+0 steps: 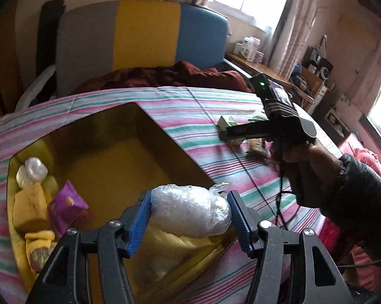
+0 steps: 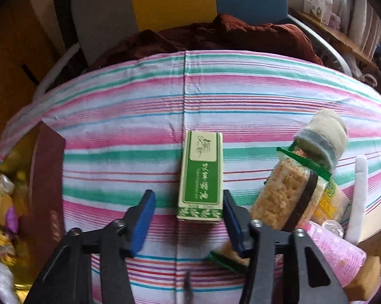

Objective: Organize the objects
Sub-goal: 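Grasp the white plastic bag bundle with left tool while right tool grasps the green box, then lower the plastic bundle and green box into the gold tray and release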

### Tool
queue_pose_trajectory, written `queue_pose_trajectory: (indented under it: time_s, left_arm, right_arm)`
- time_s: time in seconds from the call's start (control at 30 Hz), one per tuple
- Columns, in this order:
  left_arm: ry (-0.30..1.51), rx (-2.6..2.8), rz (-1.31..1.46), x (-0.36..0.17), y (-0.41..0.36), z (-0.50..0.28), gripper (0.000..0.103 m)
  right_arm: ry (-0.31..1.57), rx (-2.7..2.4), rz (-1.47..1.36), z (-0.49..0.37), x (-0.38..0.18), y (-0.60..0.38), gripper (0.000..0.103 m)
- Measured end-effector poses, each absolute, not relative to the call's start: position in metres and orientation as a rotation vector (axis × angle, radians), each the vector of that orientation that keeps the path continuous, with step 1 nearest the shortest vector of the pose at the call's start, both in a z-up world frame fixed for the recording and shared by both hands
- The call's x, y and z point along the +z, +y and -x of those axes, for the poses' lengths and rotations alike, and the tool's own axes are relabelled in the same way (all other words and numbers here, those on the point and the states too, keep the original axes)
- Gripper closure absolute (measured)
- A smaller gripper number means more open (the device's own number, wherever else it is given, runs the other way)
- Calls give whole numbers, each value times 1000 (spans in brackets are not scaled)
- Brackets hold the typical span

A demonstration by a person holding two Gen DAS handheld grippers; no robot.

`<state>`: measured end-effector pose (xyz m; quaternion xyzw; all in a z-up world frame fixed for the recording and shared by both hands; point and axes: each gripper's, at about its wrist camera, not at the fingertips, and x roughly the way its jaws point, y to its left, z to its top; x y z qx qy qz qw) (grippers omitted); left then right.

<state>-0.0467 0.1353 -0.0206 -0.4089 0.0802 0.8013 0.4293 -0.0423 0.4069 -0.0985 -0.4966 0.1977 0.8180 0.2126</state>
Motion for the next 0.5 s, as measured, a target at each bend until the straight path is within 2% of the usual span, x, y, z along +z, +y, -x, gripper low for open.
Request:
queue_pose_trajectory:
  time_s: [0.03, 0.07, 0.5]
  left_arm:
    - [193, 2005, 1027, -22, 134, 48, 42]
    - [180, 2015, 1036, -24, 131, 49, 42]
    - [113, 2194, 1028, -10, 103, 76, 42]
  right_arm:
    - [537, 2269, 1373, 40, -97, 408, 70]
    - [535, 2263, 1371, 37, -96, 409, 71]
    - [481, 2605, 1264, 20, -23, 333, 71]
